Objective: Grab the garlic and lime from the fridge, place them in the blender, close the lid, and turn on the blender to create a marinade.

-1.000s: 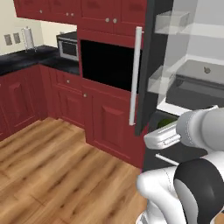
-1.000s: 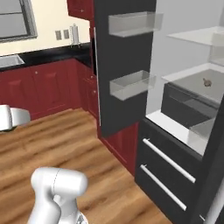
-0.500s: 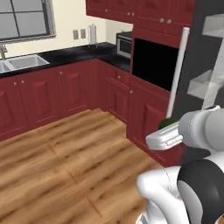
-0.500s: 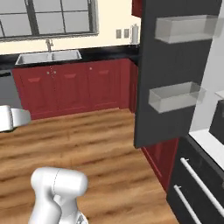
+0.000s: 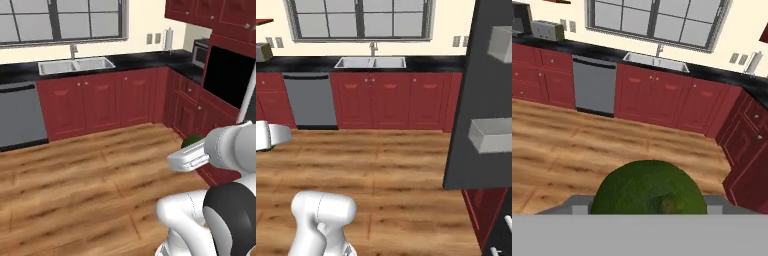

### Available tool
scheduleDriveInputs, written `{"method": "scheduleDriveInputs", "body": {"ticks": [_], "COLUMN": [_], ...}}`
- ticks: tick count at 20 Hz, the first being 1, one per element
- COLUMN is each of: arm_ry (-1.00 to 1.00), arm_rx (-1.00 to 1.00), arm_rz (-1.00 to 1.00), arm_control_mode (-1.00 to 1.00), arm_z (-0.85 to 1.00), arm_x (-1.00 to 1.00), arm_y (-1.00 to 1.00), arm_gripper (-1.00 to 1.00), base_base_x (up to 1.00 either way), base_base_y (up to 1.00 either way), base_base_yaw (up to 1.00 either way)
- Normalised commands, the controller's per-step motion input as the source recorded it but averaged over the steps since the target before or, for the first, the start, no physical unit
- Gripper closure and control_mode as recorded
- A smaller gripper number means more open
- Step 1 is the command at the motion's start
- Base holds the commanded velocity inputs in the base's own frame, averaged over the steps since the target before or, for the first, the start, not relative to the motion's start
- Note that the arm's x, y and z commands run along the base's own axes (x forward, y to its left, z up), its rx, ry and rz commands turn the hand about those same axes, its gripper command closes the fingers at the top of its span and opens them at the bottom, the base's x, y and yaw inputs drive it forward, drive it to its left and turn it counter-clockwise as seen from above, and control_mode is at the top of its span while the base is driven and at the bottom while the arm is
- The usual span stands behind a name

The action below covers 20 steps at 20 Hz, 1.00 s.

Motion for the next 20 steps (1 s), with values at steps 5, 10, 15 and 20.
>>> {"method": "scheduleDriveInputs", "body": {"ticks": [5, 10, 15, 20], "arm_ry": [0.0, 0.0, 0.0, 0.0], "arm_rx": [0.0, 0.0, 0.0, 0.0], "arm_rz": [0.0, 0.0, 0.0, 0.0], "arm_control_mode": [1.0, 1.0, 1.0, 1.0], "arm_z": [0.0, 0.0, 0.0, 0.0], "arm_x": [0.0, 0.0, 0.0, 0.0], "arm_y": [0.0, 0.0, 0.0, 0.0], "arm_gripper": [1.0, 1.0, 1.0, 1.0], "base_base_x": [0.0, 0.0, 0.04, 0.1], "base_base_y": [0.13, 0.12, 0.12, 0.13], "base_base_yaw": [0.52, 0.53, 0.52, 0.51]}}
